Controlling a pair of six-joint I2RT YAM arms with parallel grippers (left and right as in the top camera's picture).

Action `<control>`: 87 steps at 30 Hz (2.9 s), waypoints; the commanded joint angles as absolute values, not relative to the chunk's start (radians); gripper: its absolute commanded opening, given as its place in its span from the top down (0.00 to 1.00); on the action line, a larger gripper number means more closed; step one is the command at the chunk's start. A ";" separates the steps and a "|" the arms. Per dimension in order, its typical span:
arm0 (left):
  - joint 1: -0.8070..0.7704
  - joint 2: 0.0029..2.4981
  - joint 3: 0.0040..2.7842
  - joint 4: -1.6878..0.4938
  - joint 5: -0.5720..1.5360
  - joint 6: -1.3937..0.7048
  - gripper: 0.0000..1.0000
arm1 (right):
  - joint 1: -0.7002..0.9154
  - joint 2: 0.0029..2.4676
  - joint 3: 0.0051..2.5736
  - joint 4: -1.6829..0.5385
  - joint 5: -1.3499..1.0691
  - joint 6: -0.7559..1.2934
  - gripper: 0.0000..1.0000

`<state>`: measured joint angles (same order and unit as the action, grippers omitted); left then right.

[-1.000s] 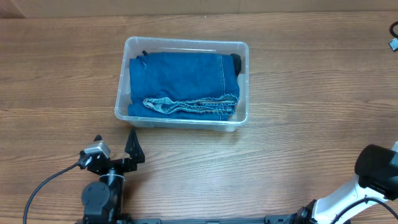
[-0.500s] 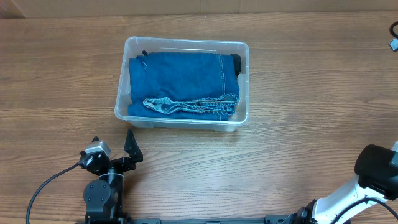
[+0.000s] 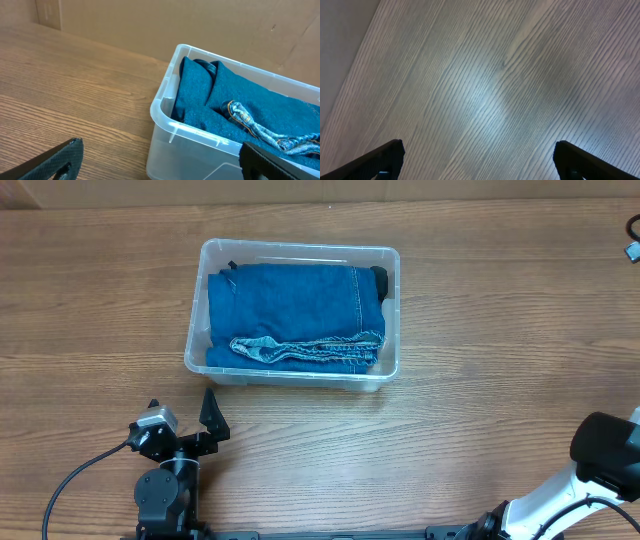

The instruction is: Pack container

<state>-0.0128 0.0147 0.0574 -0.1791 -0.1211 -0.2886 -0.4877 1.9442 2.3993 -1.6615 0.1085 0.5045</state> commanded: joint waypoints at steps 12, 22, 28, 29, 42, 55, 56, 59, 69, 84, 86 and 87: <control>-0.007 0.004 0.051 -0.172 -0.138 -0.274 0.00 | 0.180 1.615 2.346 -1.582 0.193 0.481 0.00; -0.007 0.004 0.051 -0.172 -0.138 -0.274 0.00 | 0.187 1.026 1.371 -0.620 0.025 0.227 0.00; -0.007 0.004 0.051 -0.172 -0.138 -0.274 0.00 | 0.121 0.720 0.803 -0.247 0.020 0.208 0.00; -0.007 0.004 0.051 -0.172 -0.138 -0.274 0.00 | 0.110 0.671 0.720 -0.209 0.020 0.209 0.00; -0.007 0.004 0.051 -0.172 -0.138 -0.274 0.00 | 0.043 0.150 0.136 -0.088 -0.003 0.262 0.00; -0.007 0.004 0.051 -0.172 -0.138 -0.274 0.00 | 0.043 0.035 0.045 -0.122 -0.007 0.262 0.00; -0.007 0.004 0.051 -0.172 -0.138 -0.274 0.00 | 0.043 0.032 0.039 -0.123 -0.006 0.262 0.00; -0.007 0.004 0.051 -0.172 -0.138 -0.274 0.00 | 0.044 0.030 0.033 -0.137 -0.006 0.262 0.00; -0.007 0.004 0.051 -0.172 -0.138 -0.274 0.00 | 0.044 0.002 0.034 -0.136 -0.002 0.262 0.00; -0.007 0.004 0.051 -0.172 -0.138 -0.274 0.00 | 0.044 0.003 0.034 -0.136 -0.002 0.262 0.00; -0.007 0.004 0.051 -0.172 -0.138 -0.274 0.00 | 0.044 0.003 0.034 -0.136 -0.002 0.262 0.00; -0.007 0.004 0.051 -0.172 -0.138 -0.274 0.00 | 0.044 0.003 0.033 -0.136 -0.002 0.262 0.00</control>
<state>-0.0128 0.0147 0.0563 -0.1783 -0.1215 -0.2855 0.0463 0.0147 0.0425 -0.1421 0.0002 0.2584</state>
